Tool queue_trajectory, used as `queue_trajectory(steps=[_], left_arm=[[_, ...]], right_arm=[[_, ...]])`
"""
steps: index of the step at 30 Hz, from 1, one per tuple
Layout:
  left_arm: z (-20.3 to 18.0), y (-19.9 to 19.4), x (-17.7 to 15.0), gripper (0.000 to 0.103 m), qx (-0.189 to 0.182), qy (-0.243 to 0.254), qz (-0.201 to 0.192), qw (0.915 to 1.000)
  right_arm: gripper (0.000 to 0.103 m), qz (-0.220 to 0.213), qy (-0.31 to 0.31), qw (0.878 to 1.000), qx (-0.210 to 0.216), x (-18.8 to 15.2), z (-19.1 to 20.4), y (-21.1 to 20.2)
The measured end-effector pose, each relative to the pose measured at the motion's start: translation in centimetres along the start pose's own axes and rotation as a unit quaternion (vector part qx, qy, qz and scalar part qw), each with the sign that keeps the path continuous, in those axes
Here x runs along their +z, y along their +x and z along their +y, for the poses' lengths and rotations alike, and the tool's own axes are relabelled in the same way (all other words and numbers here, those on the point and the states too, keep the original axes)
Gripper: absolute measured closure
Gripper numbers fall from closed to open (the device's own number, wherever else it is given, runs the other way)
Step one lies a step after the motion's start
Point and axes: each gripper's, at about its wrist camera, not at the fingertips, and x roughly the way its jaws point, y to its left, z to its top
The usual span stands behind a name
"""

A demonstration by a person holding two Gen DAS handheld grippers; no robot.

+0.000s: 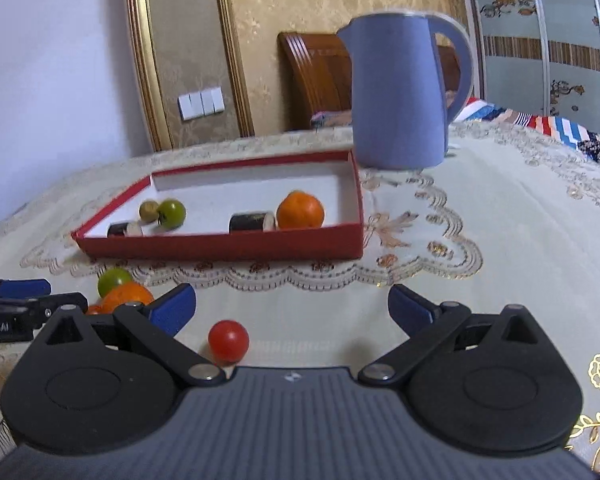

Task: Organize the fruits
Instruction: 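Withdraw both open tools from the tray toward the remaining fruits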

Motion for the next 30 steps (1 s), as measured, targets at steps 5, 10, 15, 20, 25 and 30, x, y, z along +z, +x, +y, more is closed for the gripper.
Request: queue_trajectory(steps=[5,10,15,20,25,30], left_arm=[[0.1,-0.2,-0.2,0.023,-0.007,-0.002,0.003,1.0000],[-0.8,0.6,-0.4,0.021,-0.020,0.022,0.035,0.9989],[-1.3,1.2,-0.3,0.021,0.006,0.028,0.042,0.9987],[0.1,1.1,0.1,0.020,0.033,-0.028,0.030,0.9986],[1.2,0.6,0.2,0.020,0.047,-0.058,0.012,0.9971],[-1.1,0.9,0.0,0.019,0.049,0.004,0.033,0.9983]], right_arm=[[0.000,0.026,0.045,0.999,0.012,-0.1,-1.5,0.9],[0.000,0.032,0.042,0.999,0.010,-0.2,-1.4,1.2],[0.000,0.034,0.052,0.998,0.015,-0.2,-1.7,1.2],[0.000,0.038,0.051,0.998,0.015,-0.2,-1.7,1.3],[0.000,0.037,0.051,0.998,0.014,-0.2,-1.7,1.3],[0.000,0.025,0.047,0.998,0.022,-0.3,-1.8,0.4]])
